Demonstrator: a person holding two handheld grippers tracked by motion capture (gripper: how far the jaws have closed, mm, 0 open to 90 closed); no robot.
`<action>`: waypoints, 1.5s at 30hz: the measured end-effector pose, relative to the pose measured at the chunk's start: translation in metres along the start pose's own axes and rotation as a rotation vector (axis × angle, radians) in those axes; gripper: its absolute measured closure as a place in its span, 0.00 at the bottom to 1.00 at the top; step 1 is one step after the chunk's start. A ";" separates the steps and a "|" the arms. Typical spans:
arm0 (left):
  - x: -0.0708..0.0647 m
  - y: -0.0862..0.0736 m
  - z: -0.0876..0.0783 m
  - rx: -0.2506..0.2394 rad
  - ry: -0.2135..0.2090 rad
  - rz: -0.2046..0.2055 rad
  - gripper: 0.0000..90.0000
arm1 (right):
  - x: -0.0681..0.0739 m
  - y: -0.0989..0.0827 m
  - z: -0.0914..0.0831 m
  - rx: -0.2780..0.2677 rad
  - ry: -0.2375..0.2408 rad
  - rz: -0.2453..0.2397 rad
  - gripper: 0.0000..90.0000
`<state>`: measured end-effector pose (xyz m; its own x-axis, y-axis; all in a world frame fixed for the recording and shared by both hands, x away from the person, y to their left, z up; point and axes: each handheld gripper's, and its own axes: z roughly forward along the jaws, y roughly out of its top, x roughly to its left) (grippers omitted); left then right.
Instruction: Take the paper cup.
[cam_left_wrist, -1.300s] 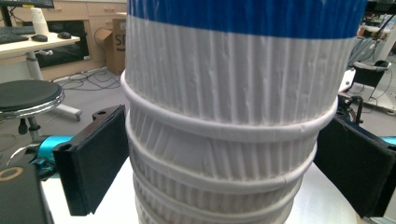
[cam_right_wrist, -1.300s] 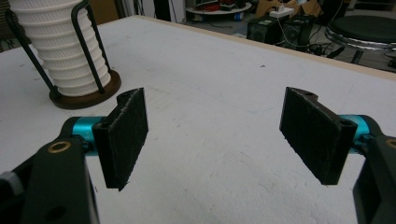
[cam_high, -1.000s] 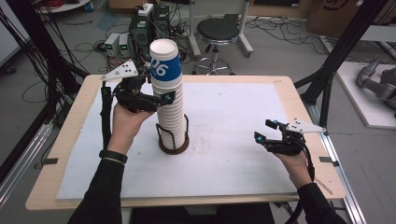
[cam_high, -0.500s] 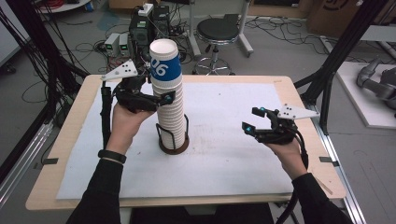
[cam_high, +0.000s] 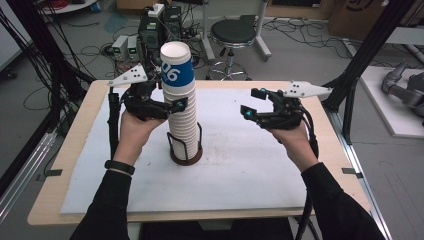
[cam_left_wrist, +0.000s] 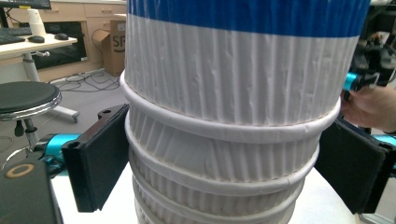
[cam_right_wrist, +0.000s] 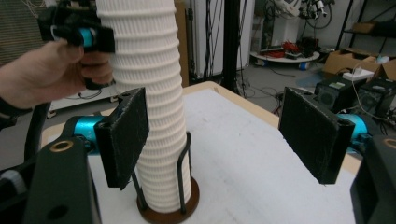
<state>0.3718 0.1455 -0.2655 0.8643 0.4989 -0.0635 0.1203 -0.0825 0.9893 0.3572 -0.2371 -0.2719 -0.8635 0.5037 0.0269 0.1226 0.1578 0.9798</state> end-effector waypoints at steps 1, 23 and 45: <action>0.000 0.000 0.000 0.000 0.000 0.000 0.12 | 0.000 0.005 0.003 0.002 0.007 -0.001 0.28; 0.000 0.001 0.001 0.006 -0.003 -0.004 0.12 | 0.021 0.106 0.066 -0.050 0.165 -0.032 0.28; 0.000 0.001 0.001 0.009 -0.003 0.001 0.12 | 0.039 0.137 0.114 -0.033 0.228 0.005 0.28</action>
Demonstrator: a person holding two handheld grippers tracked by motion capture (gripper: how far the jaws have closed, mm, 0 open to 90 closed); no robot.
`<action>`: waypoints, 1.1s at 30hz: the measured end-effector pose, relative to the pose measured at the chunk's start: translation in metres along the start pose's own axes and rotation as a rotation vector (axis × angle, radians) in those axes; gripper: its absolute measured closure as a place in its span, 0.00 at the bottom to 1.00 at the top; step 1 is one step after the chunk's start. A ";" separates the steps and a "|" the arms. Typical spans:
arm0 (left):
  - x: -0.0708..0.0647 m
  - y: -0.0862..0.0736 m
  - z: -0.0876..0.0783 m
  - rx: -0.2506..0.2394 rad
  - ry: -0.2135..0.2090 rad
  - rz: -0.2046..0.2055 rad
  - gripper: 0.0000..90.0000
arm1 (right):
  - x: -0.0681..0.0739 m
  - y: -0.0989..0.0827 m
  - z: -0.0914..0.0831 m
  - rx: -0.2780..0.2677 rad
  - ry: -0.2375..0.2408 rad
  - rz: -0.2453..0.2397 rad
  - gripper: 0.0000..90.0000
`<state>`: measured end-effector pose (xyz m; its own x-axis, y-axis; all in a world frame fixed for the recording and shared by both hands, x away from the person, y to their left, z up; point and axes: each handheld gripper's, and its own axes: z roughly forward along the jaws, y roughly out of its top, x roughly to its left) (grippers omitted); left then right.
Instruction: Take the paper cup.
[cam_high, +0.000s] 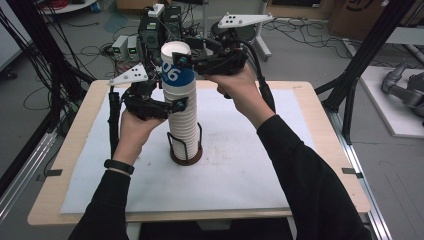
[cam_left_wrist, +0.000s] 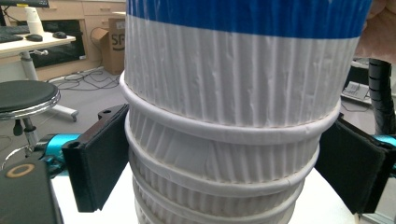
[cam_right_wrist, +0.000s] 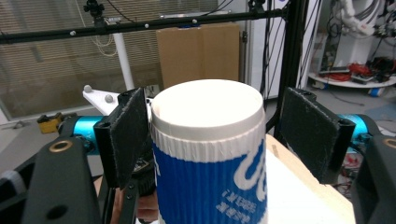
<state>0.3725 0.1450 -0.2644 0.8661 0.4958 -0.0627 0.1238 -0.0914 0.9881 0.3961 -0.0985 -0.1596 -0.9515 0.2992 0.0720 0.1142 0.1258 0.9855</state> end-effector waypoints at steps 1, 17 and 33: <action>0.000 0.000 0.000 0.000 0.000 0.000 0.12 | 0.000 0.000 0.001 -0.001 0.001 -0.002 0.28; 0.000 0.000 0.000 -0.002 -0.001 -0.001 0.12 | 0.000 0.002 0.009 0.031 0.011 0.012 0.34; 0.000 0.000 0.000 0.000 -0.001 0.004 0.12 | 0.008 0.028 -0.006 -0.061 0.021 -0.011 0.34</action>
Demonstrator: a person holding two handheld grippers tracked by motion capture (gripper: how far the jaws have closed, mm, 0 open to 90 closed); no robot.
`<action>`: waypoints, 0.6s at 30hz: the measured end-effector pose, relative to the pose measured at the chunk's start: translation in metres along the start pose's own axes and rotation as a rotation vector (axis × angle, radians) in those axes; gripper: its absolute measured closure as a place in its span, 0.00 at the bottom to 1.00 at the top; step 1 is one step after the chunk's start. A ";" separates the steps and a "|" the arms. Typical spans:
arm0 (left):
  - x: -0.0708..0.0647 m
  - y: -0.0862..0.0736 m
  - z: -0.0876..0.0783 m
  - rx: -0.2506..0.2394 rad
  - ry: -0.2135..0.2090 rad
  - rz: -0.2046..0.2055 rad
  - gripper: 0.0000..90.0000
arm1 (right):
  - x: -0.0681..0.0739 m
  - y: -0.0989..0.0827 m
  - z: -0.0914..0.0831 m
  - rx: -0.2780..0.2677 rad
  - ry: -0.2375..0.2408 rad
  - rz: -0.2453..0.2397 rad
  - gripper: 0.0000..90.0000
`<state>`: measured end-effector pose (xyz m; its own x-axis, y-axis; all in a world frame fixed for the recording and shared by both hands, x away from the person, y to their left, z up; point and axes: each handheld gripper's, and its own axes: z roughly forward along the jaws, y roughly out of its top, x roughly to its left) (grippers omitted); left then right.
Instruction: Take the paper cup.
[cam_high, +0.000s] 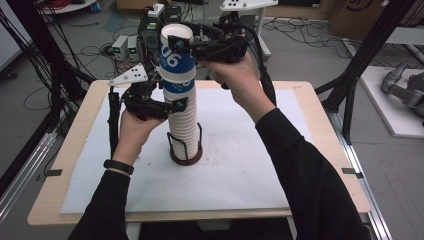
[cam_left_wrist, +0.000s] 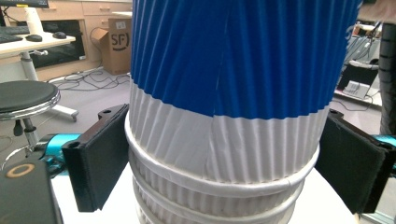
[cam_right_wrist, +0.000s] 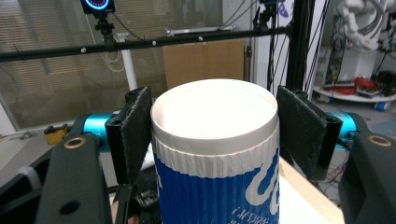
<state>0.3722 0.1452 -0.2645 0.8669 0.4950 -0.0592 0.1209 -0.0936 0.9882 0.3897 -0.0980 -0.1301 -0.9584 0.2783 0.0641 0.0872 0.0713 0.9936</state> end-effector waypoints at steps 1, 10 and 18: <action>0.000 0.000 0.000 0.000 0.000 0.001 0.12 | 0.001 0.002 -0.001 -0.006 -0.001 -0.005 0.34; 0.000 0.000 0.000 0.001 -0.001 0.000 0.12 | 0.009 0.017 -0.009 -0.060 -0.001 -0.036 0.34; 0.000 0.000 0.000 0.003 -0.001 0.000 0.12 | 0.015 0.027 -0.022 -0.105 -0.003 -0.057 0.34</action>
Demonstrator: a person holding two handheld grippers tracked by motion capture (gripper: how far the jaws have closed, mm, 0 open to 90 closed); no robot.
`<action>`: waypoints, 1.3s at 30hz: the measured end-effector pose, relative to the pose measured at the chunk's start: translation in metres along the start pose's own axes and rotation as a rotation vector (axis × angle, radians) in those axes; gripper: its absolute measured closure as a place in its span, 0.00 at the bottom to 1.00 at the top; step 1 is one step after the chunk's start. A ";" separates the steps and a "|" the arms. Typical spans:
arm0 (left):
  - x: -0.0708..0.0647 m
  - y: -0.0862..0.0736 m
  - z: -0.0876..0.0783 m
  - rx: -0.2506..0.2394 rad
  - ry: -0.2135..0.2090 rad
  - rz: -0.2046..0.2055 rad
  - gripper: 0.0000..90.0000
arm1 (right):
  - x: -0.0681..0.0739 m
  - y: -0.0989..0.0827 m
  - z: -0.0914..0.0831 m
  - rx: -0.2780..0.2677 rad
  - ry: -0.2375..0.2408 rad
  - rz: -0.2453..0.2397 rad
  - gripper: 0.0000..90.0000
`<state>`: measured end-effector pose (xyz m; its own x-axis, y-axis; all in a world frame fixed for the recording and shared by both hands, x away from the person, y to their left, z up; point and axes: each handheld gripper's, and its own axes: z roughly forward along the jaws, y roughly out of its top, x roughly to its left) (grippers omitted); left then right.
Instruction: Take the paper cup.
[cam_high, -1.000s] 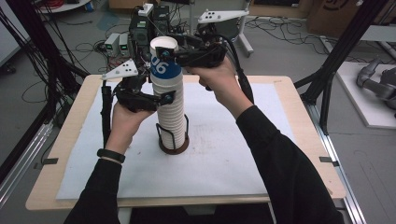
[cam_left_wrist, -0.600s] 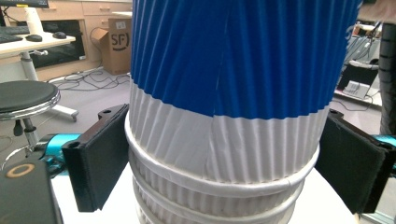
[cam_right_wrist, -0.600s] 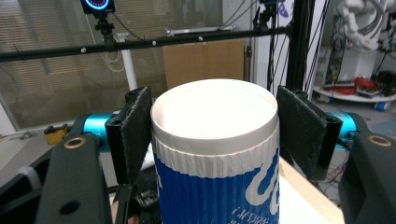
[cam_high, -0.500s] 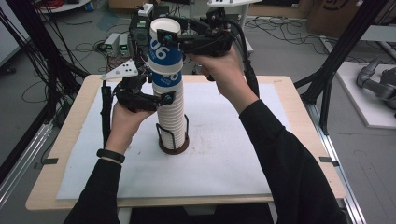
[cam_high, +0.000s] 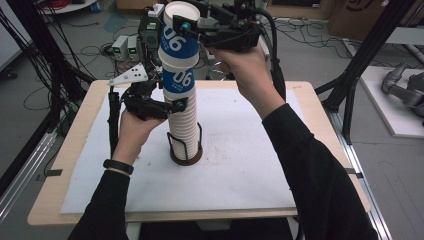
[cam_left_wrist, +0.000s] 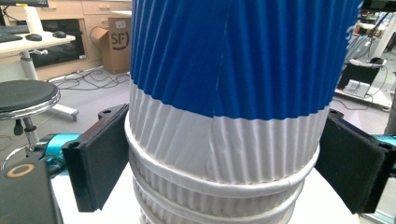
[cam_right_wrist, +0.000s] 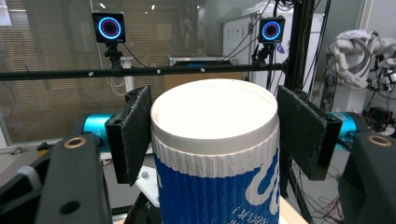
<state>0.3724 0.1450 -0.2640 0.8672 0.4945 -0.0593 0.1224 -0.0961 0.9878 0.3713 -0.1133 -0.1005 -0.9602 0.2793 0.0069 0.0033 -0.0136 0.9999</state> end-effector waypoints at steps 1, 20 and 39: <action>0.000 0.000 0.000 0.000 -0.001 0.002 0.12 | 0.001 0.001 -0.002 -0.005 0.000 -0.002 0.34; -0.001 0.001 0.000 0.008 0.002 0.003 0.12 | 0.003 -0.002 -0.069 0.005 -0.023 -0.020 0.34; -0.001 0.001 0.000 0.011 0.005 0.003 0.12 | 0.009 -0.063 -0.115 0.070 -0.027 0.014 0.34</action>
<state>0.3715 0.1439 -0.2627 0.8649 0.4989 -0.0559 0.1252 -0.1065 0.9864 0.3307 -0.2206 -0.1650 -0.9521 0.3050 0.0208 0.0376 0.0493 0.9981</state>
